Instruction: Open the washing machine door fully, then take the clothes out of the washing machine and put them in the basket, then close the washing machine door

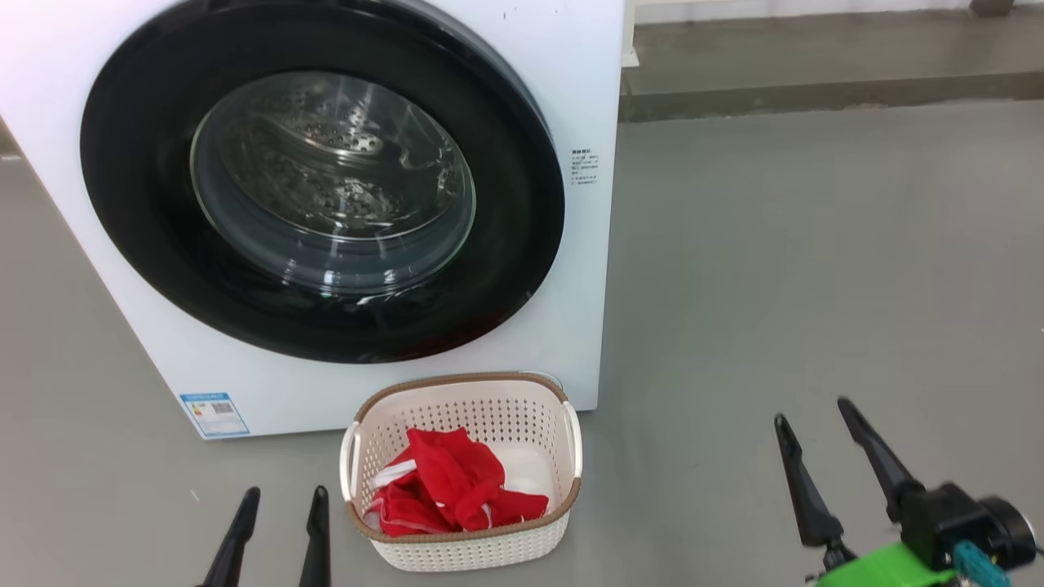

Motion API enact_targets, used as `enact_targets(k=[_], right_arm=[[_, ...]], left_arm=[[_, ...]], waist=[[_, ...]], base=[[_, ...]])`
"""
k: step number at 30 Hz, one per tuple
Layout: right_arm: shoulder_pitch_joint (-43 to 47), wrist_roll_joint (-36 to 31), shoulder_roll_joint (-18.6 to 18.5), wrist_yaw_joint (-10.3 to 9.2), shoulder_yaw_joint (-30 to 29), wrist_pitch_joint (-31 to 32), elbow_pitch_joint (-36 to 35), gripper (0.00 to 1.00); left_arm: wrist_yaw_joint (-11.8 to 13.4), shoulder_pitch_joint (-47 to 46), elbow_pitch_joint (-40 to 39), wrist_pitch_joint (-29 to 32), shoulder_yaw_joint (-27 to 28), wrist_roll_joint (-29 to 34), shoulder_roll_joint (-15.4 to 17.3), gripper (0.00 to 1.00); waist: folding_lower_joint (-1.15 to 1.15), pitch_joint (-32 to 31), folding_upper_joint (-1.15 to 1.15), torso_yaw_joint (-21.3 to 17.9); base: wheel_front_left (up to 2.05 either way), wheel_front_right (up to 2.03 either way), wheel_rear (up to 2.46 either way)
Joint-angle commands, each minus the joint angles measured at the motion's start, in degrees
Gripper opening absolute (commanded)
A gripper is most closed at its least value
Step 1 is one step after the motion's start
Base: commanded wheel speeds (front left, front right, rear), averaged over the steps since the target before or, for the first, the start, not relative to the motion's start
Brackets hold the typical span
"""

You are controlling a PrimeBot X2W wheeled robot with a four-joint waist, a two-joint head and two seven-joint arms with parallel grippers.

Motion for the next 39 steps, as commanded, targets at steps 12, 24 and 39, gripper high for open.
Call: enact_targets(k=[12, 24, 39], right_arm=[[4.08, 0.24, -0.34, -0.21, -1.42, -0.30, -4.97, 1.00], [5.67, 0.26, 0.55, 0.01, -2.38, 0.08, -2.92, 0.00], [4.92, 9.07, 0.82, -0.01, -2.54, 2.26, -0.31, 0.00]], left_arm=[[1.97, 0.62, -1.95, -0.46, 2.34, 1.57, 0.52, 1.00], [1.44, 1.59, -0.03, 0.13, -0.17, 1.02, -0.12, 0.00], [0.88, 0.57, 2.86, 2.55, 0.49, -7.16, -0.27, 0.00]], waist=[[0.00, -1.31, 0.00, 0.03], [0.00, -1.38, 0.00, 0.26], [0.01, -0.62, 0.00, 0.40]], base=[[0.00, 0.00, 0.00], [0.00, 0.00, 0.00], [0.00, 0.00, 0.00]])
